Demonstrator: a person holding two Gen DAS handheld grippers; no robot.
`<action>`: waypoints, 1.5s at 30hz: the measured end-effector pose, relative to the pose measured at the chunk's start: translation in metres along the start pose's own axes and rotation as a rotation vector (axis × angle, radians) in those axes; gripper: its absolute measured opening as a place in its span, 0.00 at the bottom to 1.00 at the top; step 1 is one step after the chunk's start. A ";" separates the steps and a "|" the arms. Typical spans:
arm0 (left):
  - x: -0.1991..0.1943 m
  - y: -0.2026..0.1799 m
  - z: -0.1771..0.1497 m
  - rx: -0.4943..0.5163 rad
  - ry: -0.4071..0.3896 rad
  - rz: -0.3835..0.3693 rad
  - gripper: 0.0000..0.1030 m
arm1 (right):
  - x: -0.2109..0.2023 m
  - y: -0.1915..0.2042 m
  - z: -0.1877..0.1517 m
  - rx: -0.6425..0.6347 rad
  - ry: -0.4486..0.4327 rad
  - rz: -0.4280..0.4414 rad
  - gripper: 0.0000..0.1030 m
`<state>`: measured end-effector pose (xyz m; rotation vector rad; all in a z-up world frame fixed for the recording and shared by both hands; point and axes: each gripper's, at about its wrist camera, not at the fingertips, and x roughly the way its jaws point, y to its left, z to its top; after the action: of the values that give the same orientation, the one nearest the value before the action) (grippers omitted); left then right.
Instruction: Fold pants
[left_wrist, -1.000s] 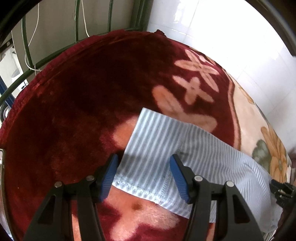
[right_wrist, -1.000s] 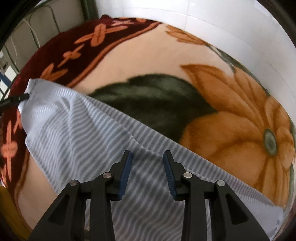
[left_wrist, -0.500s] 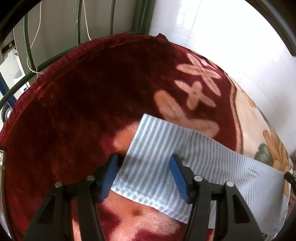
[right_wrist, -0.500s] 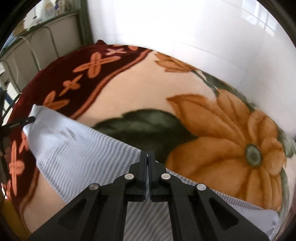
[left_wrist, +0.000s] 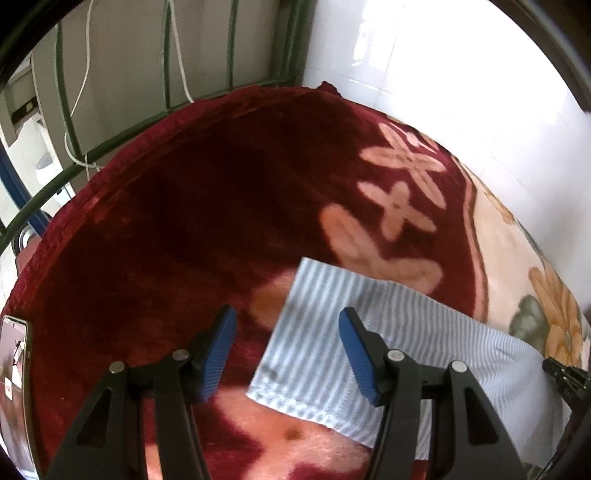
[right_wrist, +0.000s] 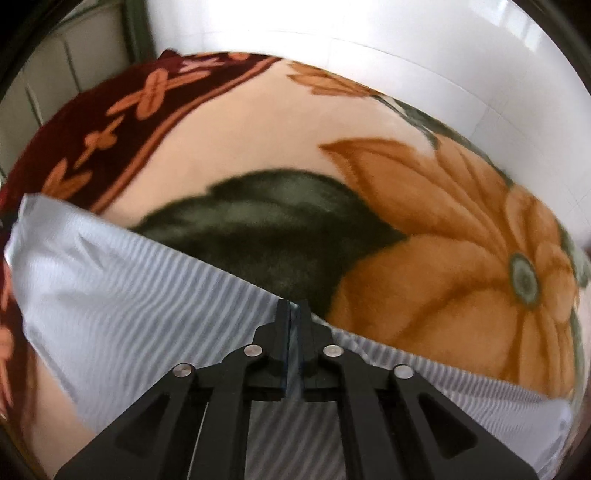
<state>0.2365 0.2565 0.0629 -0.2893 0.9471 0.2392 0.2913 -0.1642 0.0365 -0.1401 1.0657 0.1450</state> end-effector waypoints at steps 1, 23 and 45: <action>-0.001 0.003 0.001 -0.011 0.004 -0.005 0.59 | -0.006 -0.002 -0.002 0.013 -0.010 0.004 0.16; -0.028 -0.143 -0.060 0.305 0.057 -0.118 0.59 | -0.069 -0.155 -0.078 0.073 0.015 -0.067 0.42; -0.016 -0.237 -0.102 0.415 0.107 -0.117 0.60 | -0.029 -0.162 -0.079 -0.109 0.039 0.061 0.42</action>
<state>0.2271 -0.0011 0.0524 0.0257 1.0572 -0.0830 0.2391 -0.3392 0.0315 -0.2093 1.1015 0.2569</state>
